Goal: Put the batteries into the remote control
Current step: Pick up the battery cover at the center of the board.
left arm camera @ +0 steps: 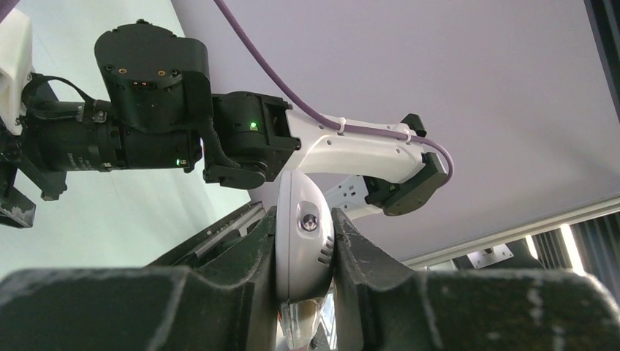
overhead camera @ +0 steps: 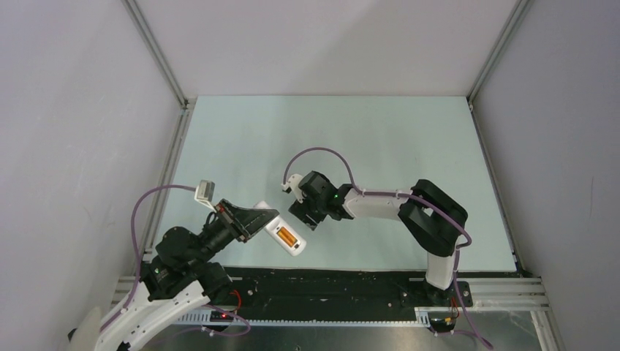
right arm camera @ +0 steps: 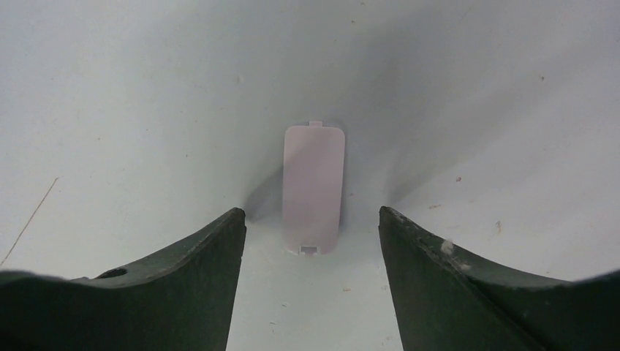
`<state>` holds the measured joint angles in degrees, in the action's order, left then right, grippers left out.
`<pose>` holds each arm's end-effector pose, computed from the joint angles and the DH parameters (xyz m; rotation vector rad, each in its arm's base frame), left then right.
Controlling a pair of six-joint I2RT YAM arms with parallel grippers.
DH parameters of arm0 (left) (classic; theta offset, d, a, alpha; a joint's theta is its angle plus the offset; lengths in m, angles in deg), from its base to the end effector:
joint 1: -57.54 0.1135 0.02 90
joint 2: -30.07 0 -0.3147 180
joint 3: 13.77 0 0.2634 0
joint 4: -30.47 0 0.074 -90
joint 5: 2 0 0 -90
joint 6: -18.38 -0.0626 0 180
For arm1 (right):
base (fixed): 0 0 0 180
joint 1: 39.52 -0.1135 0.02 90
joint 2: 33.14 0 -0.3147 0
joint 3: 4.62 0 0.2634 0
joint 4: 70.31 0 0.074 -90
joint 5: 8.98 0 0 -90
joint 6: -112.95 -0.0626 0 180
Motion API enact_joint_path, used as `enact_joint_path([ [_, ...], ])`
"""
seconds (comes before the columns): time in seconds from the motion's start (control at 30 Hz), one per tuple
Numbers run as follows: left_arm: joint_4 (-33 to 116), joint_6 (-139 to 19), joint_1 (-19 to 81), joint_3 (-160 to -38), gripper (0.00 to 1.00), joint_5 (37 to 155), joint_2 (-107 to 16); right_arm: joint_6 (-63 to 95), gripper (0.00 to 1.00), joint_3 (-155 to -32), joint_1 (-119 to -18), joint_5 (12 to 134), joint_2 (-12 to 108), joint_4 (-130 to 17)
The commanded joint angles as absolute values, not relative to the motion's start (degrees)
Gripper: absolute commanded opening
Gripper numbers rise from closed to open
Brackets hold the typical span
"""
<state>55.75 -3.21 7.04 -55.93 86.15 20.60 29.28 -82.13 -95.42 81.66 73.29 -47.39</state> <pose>0.0440 -0.0502 0.3252 -0.2914 1.6511 -1.6299 0.2383 0.3507 0.1806 -1.2928 2.1513 0.3512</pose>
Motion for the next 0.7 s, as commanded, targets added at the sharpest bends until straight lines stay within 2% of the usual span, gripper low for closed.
enact_joint_path([
  [0.0,54.7,-4.3,7.0,-56.5,0.0,85.1,21.6,30.4,0.68,-85.4,-95.4,81.8,75.2,-44.8],
  [0.33,55.7,-4.5,7.0,-56.6,0.0,85.0,22.2,26.2,0.54,-86.7,-94.5,78.8,77.1,-38.2],
  [0.67,56.0,-4.4,7.0,-56.7,0.0,84.8,22.7,25.7,0.47,-86.7,-94.1,78.6,78.2,-36.1],
])
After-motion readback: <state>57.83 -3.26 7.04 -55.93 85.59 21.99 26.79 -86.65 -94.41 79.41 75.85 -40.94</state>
